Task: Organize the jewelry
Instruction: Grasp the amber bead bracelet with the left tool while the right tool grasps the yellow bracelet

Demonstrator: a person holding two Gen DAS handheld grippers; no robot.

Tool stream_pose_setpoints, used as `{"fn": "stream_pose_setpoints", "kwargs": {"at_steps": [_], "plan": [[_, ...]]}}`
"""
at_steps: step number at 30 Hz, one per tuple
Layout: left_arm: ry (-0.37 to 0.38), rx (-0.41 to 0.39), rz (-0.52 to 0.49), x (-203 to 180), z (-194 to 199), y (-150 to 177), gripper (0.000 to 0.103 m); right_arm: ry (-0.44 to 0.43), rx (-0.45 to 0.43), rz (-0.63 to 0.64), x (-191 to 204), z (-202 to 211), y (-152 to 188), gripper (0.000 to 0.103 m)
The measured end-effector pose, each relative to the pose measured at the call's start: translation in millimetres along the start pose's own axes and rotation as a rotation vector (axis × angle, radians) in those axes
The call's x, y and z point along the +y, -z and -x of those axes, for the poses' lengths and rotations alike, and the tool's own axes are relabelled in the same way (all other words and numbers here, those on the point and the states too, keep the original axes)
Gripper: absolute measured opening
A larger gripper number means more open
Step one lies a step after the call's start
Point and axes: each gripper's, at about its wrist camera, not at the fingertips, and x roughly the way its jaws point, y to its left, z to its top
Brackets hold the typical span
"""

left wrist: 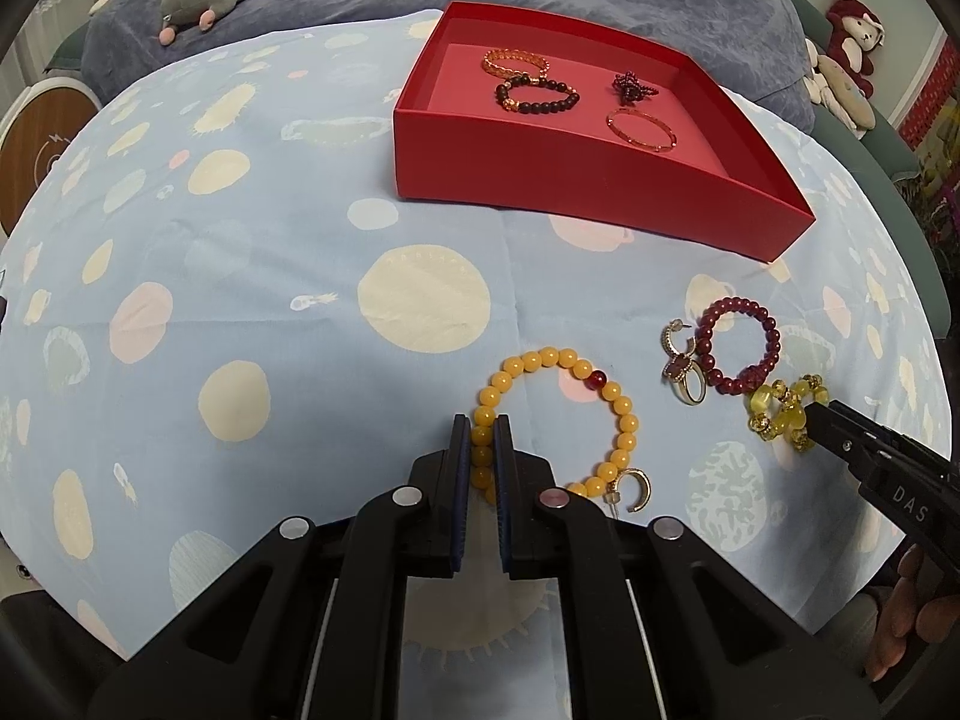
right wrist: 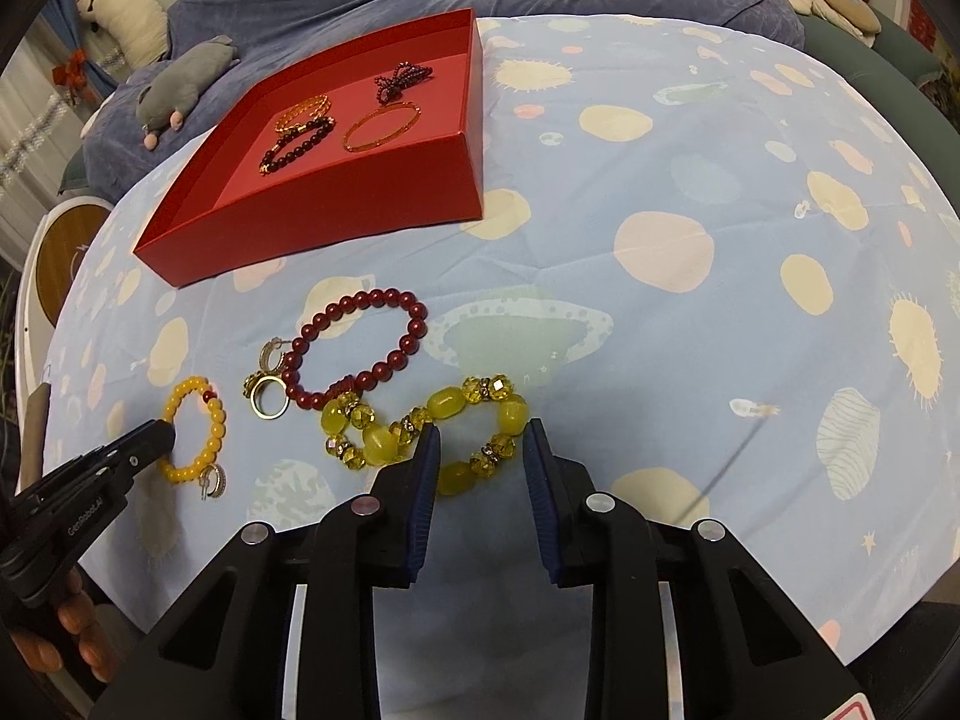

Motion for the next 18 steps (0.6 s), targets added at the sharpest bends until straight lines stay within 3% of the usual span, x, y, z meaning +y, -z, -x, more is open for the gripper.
{"fn": "stream_pose_setpoints", "kwargs": {"at_steps": [5, 18], "plan": [[0.005, 0.003, 0.005, 1.3, 0.8, 1.1, 0.007, 0.035, -0.006, 0.012, -2.9, -0.7, -1.3, 0.010], [0.054, 0.006, 0.034, 4.1, 15.9, -0.7, 0.007, -0.040, -0.073, 0.004, 3.3, 29.8, -16.0, 0.009]]}}
